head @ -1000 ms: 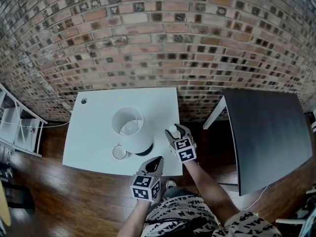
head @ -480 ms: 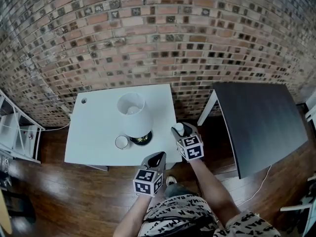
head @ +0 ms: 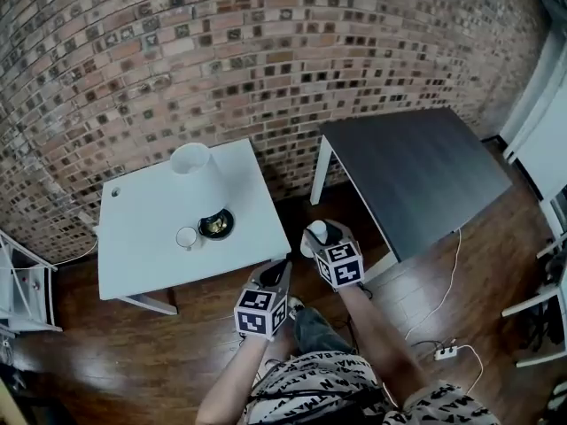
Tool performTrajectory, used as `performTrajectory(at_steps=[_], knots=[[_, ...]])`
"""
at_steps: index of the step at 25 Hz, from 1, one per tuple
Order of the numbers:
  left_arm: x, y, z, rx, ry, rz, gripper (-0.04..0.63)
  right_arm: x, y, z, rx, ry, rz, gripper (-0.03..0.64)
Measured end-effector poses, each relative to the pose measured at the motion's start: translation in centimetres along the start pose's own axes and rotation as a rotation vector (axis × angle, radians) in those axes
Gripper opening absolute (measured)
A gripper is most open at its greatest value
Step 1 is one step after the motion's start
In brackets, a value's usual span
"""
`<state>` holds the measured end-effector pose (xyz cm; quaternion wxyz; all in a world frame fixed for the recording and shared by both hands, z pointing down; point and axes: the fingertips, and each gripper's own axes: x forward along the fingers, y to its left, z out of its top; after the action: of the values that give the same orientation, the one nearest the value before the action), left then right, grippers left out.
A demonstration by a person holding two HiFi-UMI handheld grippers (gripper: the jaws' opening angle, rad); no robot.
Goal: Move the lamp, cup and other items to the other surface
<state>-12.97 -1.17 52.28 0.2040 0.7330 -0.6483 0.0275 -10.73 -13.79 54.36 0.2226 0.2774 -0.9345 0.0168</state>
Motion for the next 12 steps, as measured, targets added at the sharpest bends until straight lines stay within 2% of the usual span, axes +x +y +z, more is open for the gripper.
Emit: performTrajectory(at_steps=[6, 12], knots=[[3.0, -7.6, -0.8, 0.056, 0.054, -0.148, 0.003, -8.0, -6.4, -3.6, 0.059, 0.027, -0.148, 0.216], [8.1, -15.5, -2.2, 0.111, 0.093, -0.268, 0.003, -13.9, -15.2, -7.4, 0.105, 0.034, -0.279, 0.216]])
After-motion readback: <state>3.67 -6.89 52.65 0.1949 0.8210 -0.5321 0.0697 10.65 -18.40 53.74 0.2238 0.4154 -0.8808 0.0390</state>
